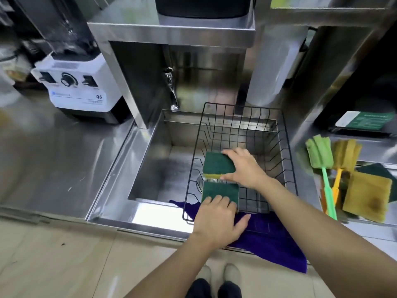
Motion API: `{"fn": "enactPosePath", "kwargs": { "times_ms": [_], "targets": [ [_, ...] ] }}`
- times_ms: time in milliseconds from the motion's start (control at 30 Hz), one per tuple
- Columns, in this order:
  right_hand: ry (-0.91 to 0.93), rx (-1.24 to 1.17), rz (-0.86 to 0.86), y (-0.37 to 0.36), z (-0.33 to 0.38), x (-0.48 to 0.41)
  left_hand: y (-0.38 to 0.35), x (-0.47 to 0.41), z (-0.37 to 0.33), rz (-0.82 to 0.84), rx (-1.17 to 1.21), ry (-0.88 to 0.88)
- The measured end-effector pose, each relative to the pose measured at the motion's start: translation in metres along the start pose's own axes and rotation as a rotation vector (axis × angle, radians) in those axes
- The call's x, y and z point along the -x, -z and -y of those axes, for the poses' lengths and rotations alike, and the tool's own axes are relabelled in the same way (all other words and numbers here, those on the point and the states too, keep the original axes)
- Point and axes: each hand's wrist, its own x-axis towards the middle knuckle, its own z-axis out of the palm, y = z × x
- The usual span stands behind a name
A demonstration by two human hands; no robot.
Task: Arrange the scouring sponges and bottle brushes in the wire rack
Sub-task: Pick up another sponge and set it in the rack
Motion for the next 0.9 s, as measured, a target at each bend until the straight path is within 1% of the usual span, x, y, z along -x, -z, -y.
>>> {"fn": "enactPosePath", "kwargs": {
  "times_ms": [200, 367, 433, 533, 633, 733, 833, 900],
  "targets": [
    [0.013, -0.106, 0.138, -0.007, -0.006, 0.003, 0.000, 0.000, -0.001, 0.007, -0.006, -0.001],
    [0.006, -0.222, 0.205, -0.003, -0.013, 0.005, -0.002, -0.002, -0.003, 0.000, -0.006, -0.010],
    [-0.012, -0.208, 0.216, -0.005, -0.014, 0.005, -0.003, -0.004, -0.004, -0.004, -0.014, -0.019],
    [-0.029, -0.044, 0.204, -0.007, -0.012, 0.006, -0.004, -0.006, -0.010, 0.006, -0.010, -0.042],
    [-0.028, 0.065, 0.152, -0.007, -0.013, 0.012, -0.004, -0.011, -0.018, 0.014, 0.022, -0.073],
    [-0.025, 0.044, 0.055, 0.000, -0.019, 0.026, -0.003, -0.017, -0.025, 0.022, 0.054, -0.101],
    [-0.049, -0.007, -0.156, 0.015, -0.034, 0.043, -0.004, -0.027, -0.039, 0.037, 0.057, -0.177],
    [-0.108, -0.030, -0.325, 0.027, -0.049, 0.056, -0.006, -0.034, -0.054, 0.057, 0.059, -0.241]
  ]
}}
